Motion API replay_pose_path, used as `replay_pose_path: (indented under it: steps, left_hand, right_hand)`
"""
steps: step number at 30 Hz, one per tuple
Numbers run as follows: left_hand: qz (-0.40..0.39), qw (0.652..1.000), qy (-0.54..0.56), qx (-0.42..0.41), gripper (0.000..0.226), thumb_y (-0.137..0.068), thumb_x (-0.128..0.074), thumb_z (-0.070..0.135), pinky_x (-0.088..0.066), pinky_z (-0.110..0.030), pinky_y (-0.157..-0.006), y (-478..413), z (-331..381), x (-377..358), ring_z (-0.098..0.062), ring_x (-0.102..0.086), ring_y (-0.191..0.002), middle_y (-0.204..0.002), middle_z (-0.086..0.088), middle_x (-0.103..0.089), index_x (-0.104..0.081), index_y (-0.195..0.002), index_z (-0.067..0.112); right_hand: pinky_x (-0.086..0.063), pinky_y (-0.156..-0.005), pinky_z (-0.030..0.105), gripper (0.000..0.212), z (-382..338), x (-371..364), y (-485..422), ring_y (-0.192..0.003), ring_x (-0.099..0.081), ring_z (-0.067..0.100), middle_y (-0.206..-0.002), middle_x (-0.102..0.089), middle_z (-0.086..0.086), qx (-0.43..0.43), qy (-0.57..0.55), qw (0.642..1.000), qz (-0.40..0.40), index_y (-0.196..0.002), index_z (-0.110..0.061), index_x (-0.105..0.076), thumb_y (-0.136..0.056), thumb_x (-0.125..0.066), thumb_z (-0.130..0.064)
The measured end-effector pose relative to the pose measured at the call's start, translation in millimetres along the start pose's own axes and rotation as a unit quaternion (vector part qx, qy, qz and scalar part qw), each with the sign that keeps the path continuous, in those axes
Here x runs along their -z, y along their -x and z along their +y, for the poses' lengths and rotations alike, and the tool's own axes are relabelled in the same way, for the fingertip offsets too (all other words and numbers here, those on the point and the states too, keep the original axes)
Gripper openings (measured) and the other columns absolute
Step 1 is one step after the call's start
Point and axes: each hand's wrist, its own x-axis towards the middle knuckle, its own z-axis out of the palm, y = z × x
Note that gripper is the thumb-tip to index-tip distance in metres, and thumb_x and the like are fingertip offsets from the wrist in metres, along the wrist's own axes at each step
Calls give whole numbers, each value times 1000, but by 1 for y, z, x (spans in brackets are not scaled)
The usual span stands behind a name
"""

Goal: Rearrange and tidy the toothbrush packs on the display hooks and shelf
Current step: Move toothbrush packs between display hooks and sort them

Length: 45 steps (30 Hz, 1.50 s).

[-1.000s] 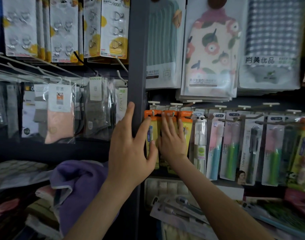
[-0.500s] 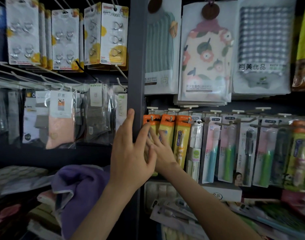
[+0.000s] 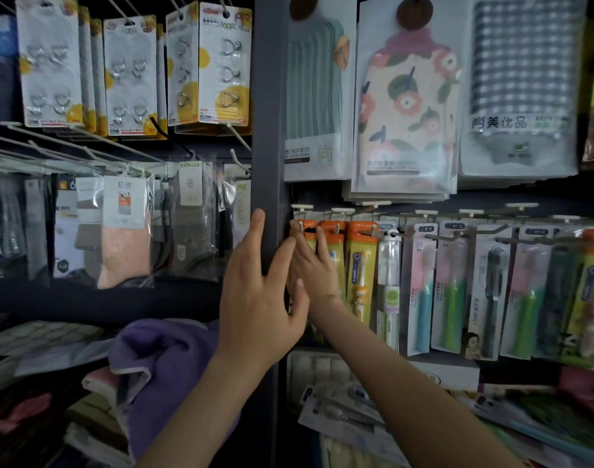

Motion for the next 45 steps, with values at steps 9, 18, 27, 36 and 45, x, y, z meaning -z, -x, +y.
replay_pose_path:
  steps: [9,18,27,36,45]
  left_hand:
    - [1,1000,5,2,43,-85,-55,25,-34,-42,-108,0,1,0,-32,-29,-137,-154,-16,-12,-54,-125,7]
    - [9,1000,5,-3,44,-86,-56,18,-31,-43,-111,0,2,-1,-32,-22,-141,-154,-19,-13,-49,-128,8]
    - [14,1000,-11,-9,50,-86,-51,15,-23,-50,-114,-3,0,-2,-34,-12,-144,-154,-20,-14,-46,-135,10]
    - [15,999,-29,-1,49,-85,-50,19,-28,-54,-110,-3,2,1,-35,-16,-143,-154,-18,-14,-48,-133,10]
    - [50,987,-152,-18,48,-89,-46,18,-16,-57,-113,5,26,-4,-41,-16,-140,-152,-19,-25,-48,-136,8]
  right_hand:
    - [-44,-90,42,50,-27,-19,48,-104,-57,25,-120,-60,9,-122,-200,963,133,-130,-12,-42,-86,-36,-33]
    - [-50,-75,34,58,-39,-19,56,-93,-62,25,-117,-62,13,-237,-335,912,18,-134,-12,-37,-84,-35,-43]
    - [-52,-83,41,76,-46,-35,27,-119,-43,32,-149,-29,12,-198,-434,875,-79,-149,-25,-7,-90,-54,-18]
    - [-52,-80,37,81,-39,-20,31,-132,-30,30,-150,-16,14,-253,-495,830,-47,-148,-33,10,-95,-51,-29]
    - [-50,-68,37,76,12,1,91,-89,-57,30,-130,-51,18,-193,-389,900,30,-140,-12,-41,-70,-70,-16]
